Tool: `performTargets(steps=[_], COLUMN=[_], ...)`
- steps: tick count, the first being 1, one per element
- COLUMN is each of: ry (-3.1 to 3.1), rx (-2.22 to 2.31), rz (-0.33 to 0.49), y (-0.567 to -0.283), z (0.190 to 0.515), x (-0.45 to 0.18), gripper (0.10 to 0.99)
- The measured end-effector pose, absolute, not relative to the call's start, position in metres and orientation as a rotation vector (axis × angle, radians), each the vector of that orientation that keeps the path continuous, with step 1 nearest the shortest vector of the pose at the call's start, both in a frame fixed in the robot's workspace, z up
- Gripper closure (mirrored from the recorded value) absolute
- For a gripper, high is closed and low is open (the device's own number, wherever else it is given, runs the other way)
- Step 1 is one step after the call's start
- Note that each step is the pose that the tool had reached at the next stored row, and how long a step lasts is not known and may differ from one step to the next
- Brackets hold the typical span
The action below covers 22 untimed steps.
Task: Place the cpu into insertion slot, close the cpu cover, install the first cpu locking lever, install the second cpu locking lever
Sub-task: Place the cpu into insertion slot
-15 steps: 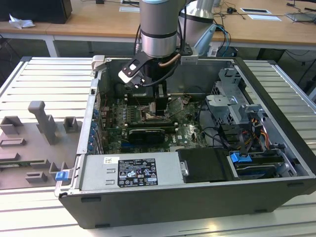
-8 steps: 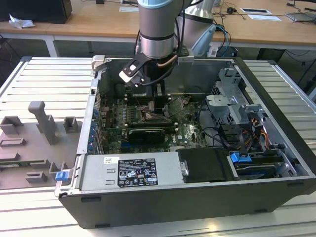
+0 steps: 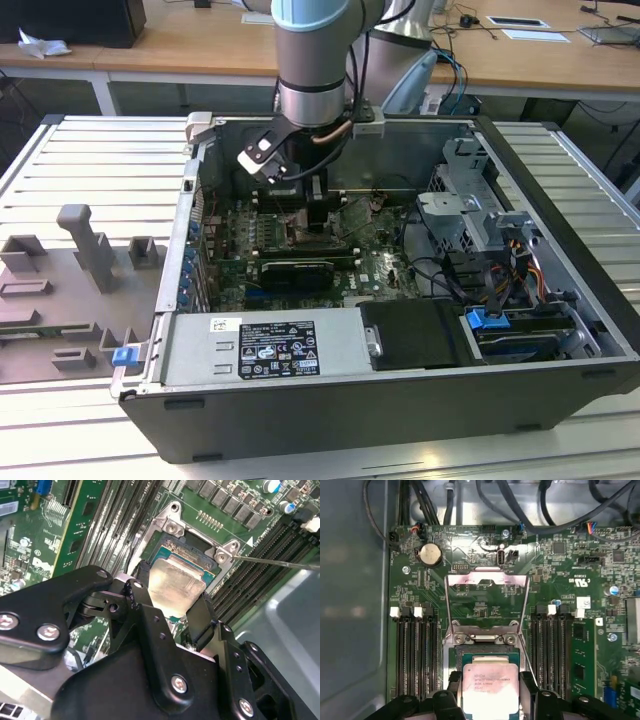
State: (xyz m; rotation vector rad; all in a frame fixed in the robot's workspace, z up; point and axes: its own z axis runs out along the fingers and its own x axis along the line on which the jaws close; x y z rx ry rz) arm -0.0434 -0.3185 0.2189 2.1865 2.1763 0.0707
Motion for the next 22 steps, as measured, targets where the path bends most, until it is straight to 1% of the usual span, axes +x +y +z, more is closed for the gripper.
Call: performTargets(steps=[13, 22], ry=[2.191, 2.186], rx=[2.174, 2.184], rz=[0.069, 0.064], y=[-0.316, -0.315], z=[0.203, 0.199], x=[-0.044, -0.043], gripper=[0.545, 0.545])
